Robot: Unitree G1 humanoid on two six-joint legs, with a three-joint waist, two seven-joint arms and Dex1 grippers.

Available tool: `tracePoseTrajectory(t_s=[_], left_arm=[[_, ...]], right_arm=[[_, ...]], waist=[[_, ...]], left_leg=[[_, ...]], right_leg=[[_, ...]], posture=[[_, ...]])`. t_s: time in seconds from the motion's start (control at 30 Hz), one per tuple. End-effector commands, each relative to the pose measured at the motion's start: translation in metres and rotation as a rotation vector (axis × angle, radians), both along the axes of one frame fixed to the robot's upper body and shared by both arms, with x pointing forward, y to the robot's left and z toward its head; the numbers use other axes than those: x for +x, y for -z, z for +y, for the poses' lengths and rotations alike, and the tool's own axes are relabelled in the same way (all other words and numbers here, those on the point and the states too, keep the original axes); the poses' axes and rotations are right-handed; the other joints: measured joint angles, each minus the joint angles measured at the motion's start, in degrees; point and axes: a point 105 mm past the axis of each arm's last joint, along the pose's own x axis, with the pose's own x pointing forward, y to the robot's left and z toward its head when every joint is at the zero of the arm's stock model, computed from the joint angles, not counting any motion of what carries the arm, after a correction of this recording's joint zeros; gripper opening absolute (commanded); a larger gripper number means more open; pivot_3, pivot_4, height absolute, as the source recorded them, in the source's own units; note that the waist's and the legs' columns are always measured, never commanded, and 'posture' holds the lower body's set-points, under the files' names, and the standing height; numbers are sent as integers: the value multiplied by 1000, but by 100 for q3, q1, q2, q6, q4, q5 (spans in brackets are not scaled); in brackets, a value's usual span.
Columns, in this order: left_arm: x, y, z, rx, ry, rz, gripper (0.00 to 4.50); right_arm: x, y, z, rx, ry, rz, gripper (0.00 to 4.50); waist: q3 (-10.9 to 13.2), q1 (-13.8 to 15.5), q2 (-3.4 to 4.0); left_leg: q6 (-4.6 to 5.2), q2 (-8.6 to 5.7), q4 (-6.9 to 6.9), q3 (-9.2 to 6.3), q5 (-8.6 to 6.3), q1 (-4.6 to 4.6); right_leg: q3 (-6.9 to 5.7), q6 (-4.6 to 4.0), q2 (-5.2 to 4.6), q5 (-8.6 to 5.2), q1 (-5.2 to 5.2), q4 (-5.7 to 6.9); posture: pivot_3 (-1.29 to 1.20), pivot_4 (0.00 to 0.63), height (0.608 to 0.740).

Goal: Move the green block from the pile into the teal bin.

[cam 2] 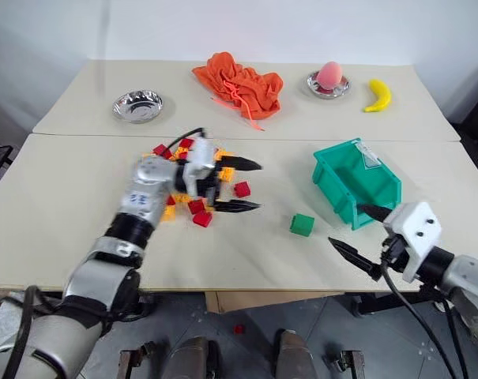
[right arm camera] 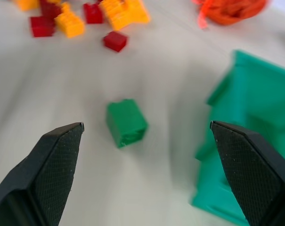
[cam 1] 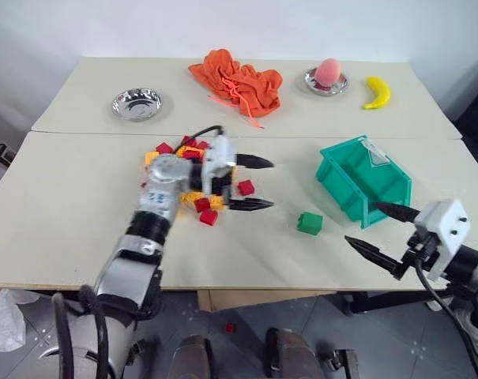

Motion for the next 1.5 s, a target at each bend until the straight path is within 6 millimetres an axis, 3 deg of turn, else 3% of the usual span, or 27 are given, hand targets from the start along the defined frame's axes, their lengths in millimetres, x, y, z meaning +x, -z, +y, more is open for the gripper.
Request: tracePoseTrajectory(t_s=[0.03, 0.1, 0.27, 0.5, 0.6, 0.7, 0.83, 1.0, 1.07, 1.17, 1.23, 1.33, 1.4, 1.5], left_arm=[[-20, -2, 49, 23, -46, 0, 4456], [-31, 5, 71, 55, -100, 44, 4456], [-56, 23, 95, 79, -211, 90, 4456], [-77, 23, 89, 32, -246, 121, 4456], [-82, 20, 86, 11, -240, 123, 4500], [-85, 17, 84, -22, -234, 132, 4500], [-86, 21, 81, -15, -228, 144, 4500], [-79, 10, 74, -104, -242, 152, 4500], [-76, 5, 70, -154, -249, 156, 4500], [-68, -7, 58, -269, -265, 155, 4500], [-67, -9, 54, -291, -262, 162, 4500], [-66, -10, 49, -296, -242, 179, 4500], [-62, -9, 45, -286, -233, 183, 4500], [-57, -7, 44, -268, -230, 183, 4500]], right_arm=[[12, 2, 8, -106, -81, 82, 4500], [18, 3, 11, -122, -121, 147, 4500], [39, 12, 16, -239, -207, 246, 4500], [67, 31, 27, -396, -316, 313, 4500], [78, 31, 33, -402, -328, 293, 3879], [81, 23, 46, -332, -358, 271, 2865], [75, 27, 45, -319, -372, 280, 1480], [65, 13, 39, -201, -358, 188, 1483], [62, -1, 35, -107, -326, 105, 1483], [71, -55, -3, 136, -59, -123, 1483], [72, -68, -19, 182, 38, -189, 1483], [75, -75, -42, 180, 176, -228, 1483], [83, -69, -58, 115, 278, -220, 1483], [93, -63, -63, 121, 319, -186, 1483]], waist=[[1, -7, 1], [1, -66, 2], [2, 30, 0], [2, -21, 0], [2, -30, 1], [2, -29, 1], [2, -1, 2], [2, 8, 1], [2, 4, 1], [2, 5, 1], [2, 4, 1], [2, -7, 1], [2, -11, 1], [0, -16, 4]], left_leg=[[1, 0, 1, 0, 0, -1], [2, 3, 1, 2, -1, -1], [9, 2, 13, -3, -6, -8], [14, 6, 30, 5, -19, -13], [12, 6, 28, 10, -20, -12], [11, 7, 28, 13, -19, -13], [10, 7, 28, 12, -20, -12], [8, 6, 31, 11, -22, -14], [8, 7, 31, 12, -22, -14], [7, 7, 38, 12, -22, -13], [7, 6, 40, 12, -22, -13], [7, 7, 33, 12, -22, -9], [7, 7, 32, 13, -22, -9], [7, 7, 35, 14, -22, -8]], right_leg=[[0, 1, 0, 0, 0, 0], [3, 1, 1, 0, -3, 0], [-1, 1, -4, 1, 0, 1], [2, 2, -3, 1, -5, 6], [2, 2, -2, 1, -8, 6], [2, 2, -2, 1, -10, 7], [2, 2, -2, 1, -9, 7], [1, 3, -2, 2, -7, 5], [1, 4, -2, 2, -7, 5], [2, 6, -2, 3, -6, 10], [3, 9, -3, 5, -5, 10], [3, 8, -2, 5, -3, 7], [3, 8, -2, 5, -3, 6], [4, 8, -2, 5, -3, 5]], posture=[[0, 150, 740], [0, 150, 740], [0, 150, 740], [0, 150, 740], [0, 150, 740], [0, 150, 740], [0, 150, 740], [0, 150, 740], [0, 150, 740], [0, 150, 740], [0, 150, 740], [0, 150, 740], [0, 150, 740], [0, 150, 740]])
